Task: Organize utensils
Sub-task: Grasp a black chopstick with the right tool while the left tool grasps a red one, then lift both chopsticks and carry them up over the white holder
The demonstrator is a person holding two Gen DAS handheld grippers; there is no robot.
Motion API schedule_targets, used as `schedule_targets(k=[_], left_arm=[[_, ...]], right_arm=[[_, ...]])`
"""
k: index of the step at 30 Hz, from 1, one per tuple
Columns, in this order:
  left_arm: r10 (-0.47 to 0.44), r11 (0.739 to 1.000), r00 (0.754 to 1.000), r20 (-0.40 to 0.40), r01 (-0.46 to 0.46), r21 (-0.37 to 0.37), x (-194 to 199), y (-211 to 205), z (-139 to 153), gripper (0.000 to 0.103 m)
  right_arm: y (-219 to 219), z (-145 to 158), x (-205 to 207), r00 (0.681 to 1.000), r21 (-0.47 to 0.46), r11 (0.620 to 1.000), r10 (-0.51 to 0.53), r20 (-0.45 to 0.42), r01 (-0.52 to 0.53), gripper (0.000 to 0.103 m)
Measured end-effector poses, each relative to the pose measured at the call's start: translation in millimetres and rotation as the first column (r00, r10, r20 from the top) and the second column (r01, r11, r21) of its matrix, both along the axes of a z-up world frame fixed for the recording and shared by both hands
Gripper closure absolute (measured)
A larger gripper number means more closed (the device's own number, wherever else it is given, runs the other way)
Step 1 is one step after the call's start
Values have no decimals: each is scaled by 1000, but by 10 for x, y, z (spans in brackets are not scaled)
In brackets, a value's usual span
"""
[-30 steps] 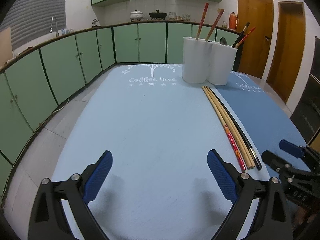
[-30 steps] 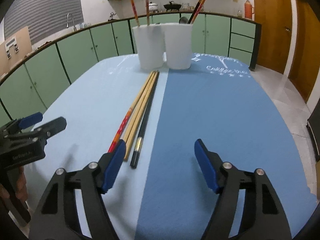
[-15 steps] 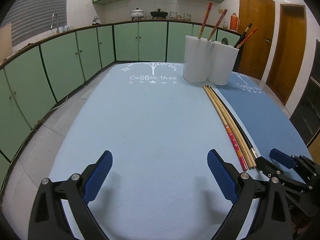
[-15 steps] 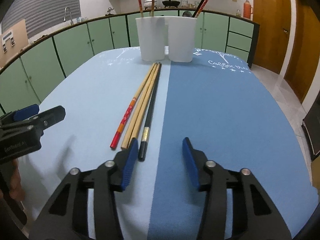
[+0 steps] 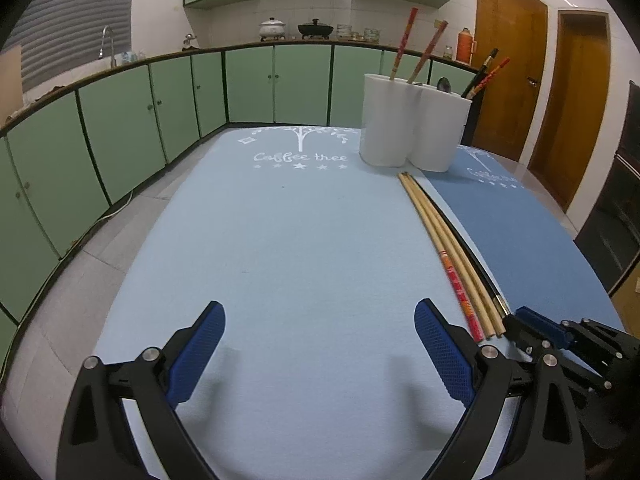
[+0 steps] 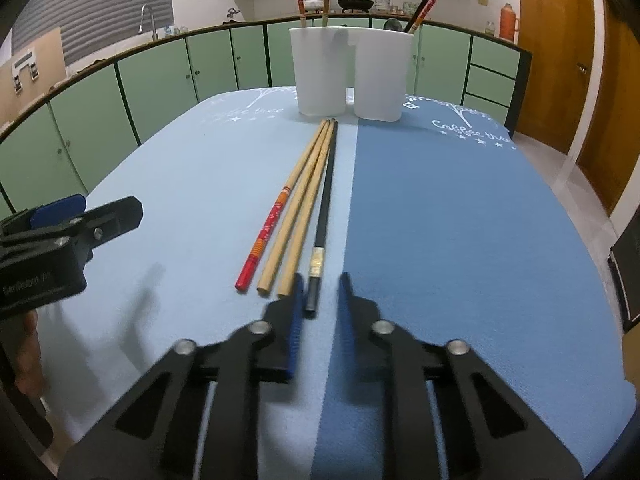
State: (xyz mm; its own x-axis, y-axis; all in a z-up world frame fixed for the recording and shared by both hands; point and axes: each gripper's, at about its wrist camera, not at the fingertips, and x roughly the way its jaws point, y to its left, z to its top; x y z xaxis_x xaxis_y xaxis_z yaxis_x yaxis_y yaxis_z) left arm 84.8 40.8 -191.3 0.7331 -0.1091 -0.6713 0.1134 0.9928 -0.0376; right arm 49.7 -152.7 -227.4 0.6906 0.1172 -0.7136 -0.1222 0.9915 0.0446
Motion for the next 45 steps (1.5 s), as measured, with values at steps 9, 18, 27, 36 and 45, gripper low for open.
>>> schedule_targets(k=[9, 18, 27, 36, 45], left_arm=[[-67, 998, 997, -23, 67, -1, -11, -332, -61, 10], [-107, 994, 993, -58, 108, 21, 24, -619, -197, 16], [-100, 994, 990, -102, 105, 39, 113, -746, -274, 26], [-106, 993, 992, -72, 110, 45, 84, -834, -271, 80], [-129, 992, 990, -49, 129, -1, 22, -807, -145, 98]], right_arm=[[-297, 33, 7, 998, 56, 996, -67, -8, 67, 97], [-702, 51, 32, 985, 93, 981, -172, 1, 171, 97], [-726, 60, 35, 987, 88, 983, -161, 17, 159, 97], [-700, 75, 48, 989, 78, 986, -146, 15, 145, 97], [-687, 151, 48, 991, 53, 990, -131, 28, 130, 97]])
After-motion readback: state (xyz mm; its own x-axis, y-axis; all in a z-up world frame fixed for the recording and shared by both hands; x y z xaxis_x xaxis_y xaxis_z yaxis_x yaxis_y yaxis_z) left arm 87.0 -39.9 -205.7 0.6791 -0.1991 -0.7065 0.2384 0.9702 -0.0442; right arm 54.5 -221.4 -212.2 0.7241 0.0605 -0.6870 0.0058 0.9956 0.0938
